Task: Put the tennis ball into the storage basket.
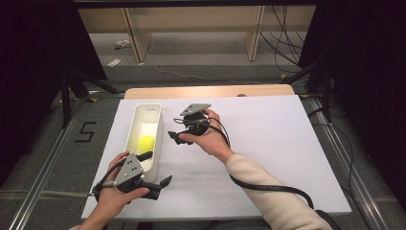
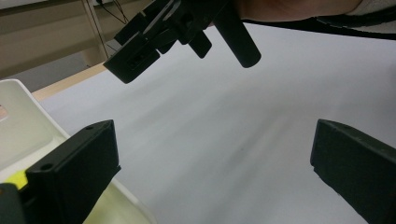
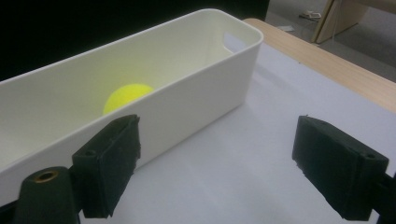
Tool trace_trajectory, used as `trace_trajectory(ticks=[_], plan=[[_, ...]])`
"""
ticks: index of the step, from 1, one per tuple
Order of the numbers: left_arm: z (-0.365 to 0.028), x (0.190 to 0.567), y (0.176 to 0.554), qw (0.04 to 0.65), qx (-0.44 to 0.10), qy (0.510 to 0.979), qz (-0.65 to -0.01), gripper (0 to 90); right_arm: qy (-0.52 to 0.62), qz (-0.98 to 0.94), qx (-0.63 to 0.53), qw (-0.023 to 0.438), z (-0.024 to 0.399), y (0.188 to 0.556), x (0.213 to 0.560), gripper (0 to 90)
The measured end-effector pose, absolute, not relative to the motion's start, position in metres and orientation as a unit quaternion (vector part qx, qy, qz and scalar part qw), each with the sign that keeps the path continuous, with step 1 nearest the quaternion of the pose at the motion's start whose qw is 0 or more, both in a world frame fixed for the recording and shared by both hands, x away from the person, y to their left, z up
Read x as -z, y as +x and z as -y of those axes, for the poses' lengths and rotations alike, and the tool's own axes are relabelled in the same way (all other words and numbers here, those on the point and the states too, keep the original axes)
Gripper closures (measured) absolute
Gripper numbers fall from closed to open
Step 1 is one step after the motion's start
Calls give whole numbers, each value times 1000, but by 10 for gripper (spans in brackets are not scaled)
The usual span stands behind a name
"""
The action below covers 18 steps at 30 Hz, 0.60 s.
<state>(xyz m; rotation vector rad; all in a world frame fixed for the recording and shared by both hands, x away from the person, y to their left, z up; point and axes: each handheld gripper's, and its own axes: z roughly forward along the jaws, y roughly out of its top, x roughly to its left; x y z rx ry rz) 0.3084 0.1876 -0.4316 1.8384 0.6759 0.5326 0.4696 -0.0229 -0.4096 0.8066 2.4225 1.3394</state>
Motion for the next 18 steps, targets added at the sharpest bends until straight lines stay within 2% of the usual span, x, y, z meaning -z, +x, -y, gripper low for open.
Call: trace_trajectory(ticks=[18], plan=[[-188, 431, 308, 528, -224, 768, -283, 4, 297, -827, -459, 131, 54, 464, 414, 161]])
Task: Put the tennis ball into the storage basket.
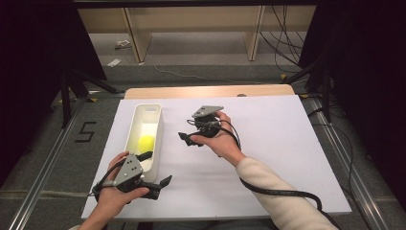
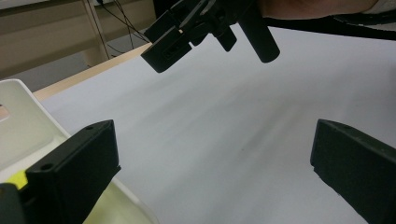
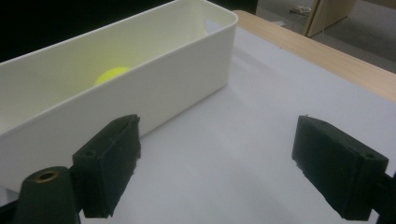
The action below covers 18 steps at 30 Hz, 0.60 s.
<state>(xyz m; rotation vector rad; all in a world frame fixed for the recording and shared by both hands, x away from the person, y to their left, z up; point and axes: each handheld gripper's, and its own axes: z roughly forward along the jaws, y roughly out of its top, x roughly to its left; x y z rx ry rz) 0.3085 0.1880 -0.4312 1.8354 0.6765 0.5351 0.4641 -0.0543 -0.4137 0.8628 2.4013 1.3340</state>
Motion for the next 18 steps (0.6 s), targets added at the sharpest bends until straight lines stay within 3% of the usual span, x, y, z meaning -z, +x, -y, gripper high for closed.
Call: trace_trajectory(ticks=[18], plan=[[-188, 431, 309, 527, -226, 769, -285, 4, 326, -812, -461, 146, 111, 454, 418, 166]])
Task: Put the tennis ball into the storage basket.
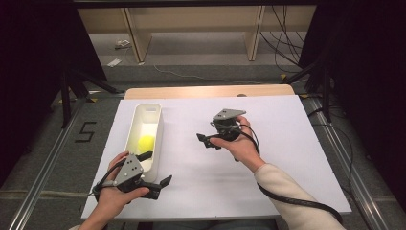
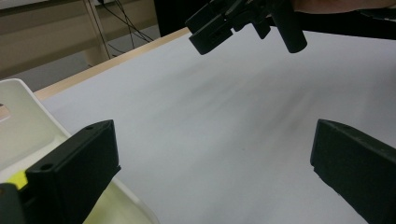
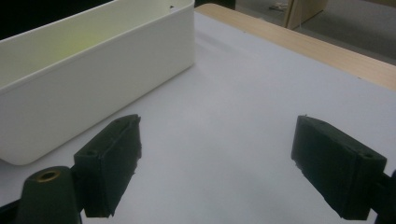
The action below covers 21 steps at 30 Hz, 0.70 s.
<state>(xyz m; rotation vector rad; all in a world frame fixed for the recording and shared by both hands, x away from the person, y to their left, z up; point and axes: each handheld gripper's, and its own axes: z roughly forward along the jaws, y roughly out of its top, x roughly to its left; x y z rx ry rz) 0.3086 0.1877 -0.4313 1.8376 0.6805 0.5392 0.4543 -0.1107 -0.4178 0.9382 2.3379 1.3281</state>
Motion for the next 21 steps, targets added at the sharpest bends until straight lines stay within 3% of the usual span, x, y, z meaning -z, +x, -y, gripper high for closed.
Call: trace_trajectory(ticks=[21], plan=[[-188, 431, 309, 529, -224, 767, -286, 4, 360, -790, -467, 166, 206, 404, 425, 167]])
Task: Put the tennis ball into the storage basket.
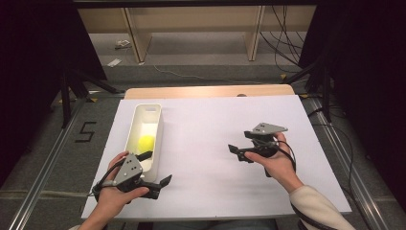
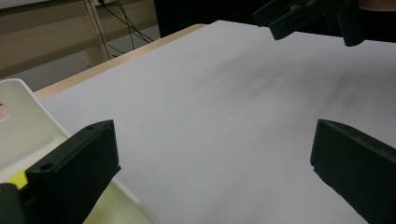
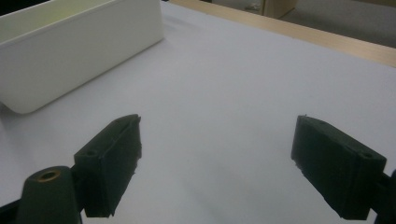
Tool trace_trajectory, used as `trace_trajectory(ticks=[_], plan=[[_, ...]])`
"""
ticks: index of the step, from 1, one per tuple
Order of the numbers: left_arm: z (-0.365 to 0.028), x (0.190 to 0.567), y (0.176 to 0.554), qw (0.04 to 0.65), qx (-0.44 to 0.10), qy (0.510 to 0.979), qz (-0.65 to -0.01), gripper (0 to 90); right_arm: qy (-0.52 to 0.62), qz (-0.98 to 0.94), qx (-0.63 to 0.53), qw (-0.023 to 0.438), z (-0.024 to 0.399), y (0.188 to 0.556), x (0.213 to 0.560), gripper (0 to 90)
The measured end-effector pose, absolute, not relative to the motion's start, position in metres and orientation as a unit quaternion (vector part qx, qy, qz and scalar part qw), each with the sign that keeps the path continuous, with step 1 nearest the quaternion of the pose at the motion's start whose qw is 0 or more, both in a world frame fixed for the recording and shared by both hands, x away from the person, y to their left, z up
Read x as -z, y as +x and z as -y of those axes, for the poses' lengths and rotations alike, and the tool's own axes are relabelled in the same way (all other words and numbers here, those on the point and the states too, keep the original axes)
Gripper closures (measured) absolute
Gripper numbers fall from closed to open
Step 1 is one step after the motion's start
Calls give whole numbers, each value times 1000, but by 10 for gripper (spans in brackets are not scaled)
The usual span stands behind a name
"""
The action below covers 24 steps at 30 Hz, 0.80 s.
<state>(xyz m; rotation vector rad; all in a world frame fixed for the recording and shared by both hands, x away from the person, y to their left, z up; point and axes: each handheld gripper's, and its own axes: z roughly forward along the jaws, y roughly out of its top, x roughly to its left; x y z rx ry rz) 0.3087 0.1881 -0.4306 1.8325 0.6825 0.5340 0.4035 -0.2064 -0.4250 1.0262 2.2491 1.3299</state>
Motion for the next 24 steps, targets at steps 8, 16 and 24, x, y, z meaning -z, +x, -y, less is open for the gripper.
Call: trace_trajectory(ticks=[8, 16, 24], plan=[[-188, 431, 309, 528, -224, 768, -286, 4, 367, -786, -469, 166, 235, 379, 431, 164], [-189, 431, 310, 529, -225, 766, -288, 4, 367, -783, -475, 166, 249, 366, 432, 164], [-189, 430, 310, 531, -225, 764, -289, 0, 370, -779, -479, 162, 253, 363, 434, 161]])
